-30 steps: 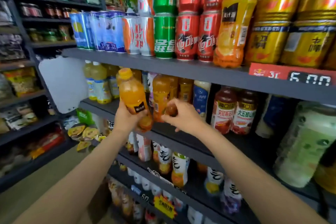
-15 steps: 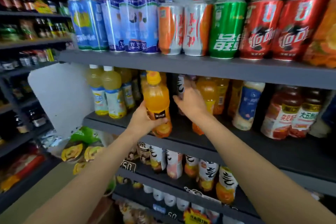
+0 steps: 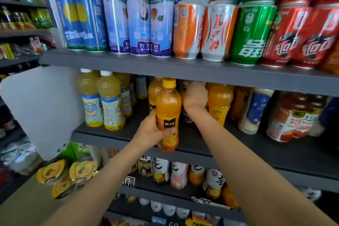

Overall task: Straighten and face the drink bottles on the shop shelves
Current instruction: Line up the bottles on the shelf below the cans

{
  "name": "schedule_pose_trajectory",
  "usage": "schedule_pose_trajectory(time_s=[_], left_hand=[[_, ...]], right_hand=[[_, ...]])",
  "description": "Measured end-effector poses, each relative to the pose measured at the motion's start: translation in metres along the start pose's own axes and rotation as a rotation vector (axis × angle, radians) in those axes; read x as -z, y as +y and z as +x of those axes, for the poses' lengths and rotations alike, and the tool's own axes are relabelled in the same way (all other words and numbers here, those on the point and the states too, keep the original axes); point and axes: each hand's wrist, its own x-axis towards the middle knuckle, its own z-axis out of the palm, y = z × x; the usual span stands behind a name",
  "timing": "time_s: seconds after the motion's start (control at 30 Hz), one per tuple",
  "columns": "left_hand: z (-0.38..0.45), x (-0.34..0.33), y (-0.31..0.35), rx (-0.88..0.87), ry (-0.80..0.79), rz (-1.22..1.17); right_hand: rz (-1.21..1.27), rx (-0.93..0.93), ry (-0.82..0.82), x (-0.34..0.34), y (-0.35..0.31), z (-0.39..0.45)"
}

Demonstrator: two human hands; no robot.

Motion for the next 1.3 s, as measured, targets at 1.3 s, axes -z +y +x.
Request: schedule_pose_trajectory(time_s=[1.3], left_hand=[[-0.050,-0.119,0.002,-0.373,0.520,0.161]], right_hand=[[0.195,0.110,-0.381,0.179,0.165,-0.129]])
